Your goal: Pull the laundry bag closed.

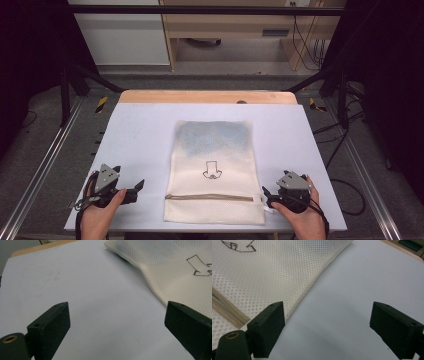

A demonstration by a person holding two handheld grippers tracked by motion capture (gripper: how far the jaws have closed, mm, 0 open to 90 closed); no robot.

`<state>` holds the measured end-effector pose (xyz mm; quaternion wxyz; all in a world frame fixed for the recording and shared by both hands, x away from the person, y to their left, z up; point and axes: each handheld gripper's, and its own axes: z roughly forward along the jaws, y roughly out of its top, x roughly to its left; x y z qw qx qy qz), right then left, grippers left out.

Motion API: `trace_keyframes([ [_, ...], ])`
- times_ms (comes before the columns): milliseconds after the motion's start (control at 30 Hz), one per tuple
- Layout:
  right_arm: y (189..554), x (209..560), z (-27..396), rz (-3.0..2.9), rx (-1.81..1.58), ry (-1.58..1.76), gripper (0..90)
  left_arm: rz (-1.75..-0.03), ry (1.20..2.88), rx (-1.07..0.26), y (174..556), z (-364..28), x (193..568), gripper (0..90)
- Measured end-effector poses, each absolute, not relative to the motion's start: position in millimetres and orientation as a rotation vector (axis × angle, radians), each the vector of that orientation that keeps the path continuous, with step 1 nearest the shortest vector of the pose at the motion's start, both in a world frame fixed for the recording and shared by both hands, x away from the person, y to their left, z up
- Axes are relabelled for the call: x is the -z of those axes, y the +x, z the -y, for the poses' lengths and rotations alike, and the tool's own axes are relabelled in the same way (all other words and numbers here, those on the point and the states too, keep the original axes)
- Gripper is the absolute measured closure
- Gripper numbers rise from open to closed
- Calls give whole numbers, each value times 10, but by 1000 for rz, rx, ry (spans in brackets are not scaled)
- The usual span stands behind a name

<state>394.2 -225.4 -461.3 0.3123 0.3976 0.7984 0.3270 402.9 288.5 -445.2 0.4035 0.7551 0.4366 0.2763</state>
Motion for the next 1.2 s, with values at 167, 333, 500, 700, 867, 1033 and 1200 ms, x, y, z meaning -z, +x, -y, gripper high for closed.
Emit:
trace_keyframes([
  [167,3939,4628,2230,-2142,-840,1037,168,-1112,1869,-706,4020,-2931,4436,61],
  [333,3922,4620,2166,-2175,-830,1011,188,-1098,1862,-718,4009,-2923,4438,61],
  [500,3906,4597,2102,-2193,-822,979,205,-1116,1876,-706,4011,-2929,4453,61],
  [700,3890,4524,1966,-2249,-810,928,196,-1128,1891,-702,4016,-2932,4466,64],
  [867,3885,4464,1763,-2321,-812,884,144,-1136,1911,-710,4018,-2930,4482,64],
  [1033,3907,4402,1543,-2398,-815,811,114,-1158,1939,-712,4027,-2930,4501,64],
  [1200,3959,4303,1305,-2483,-817,726,135,-1172,1937,-715,4036,-2943,4510,64],
])
